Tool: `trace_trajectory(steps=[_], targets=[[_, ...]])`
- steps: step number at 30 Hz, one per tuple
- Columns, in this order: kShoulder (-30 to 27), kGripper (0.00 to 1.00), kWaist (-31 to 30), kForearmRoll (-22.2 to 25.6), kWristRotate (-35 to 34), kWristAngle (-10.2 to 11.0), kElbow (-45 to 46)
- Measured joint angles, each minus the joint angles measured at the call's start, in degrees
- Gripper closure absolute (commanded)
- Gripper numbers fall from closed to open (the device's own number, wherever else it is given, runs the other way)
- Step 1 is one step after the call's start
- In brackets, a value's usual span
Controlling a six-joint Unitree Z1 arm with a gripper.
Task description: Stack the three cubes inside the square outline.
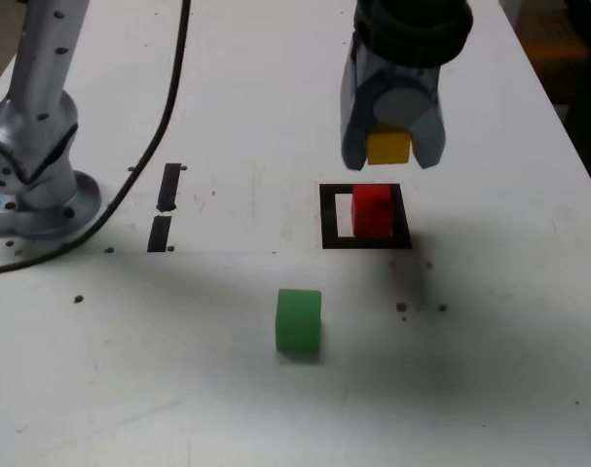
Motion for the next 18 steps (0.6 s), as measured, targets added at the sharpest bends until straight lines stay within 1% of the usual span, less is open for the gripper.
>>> trace_trajectory(steps=[7, 13, 18], targets=[[2.03, 0.77, 0.06, -0.71, 0.72, -0.84, 1.79], [4.48, 0.77, 0.25, -2.16, 0.84, -2.23, 2.77], [4.6, 0.77, 0.34, -3.76, 0.9, -2.34, 3.73]])
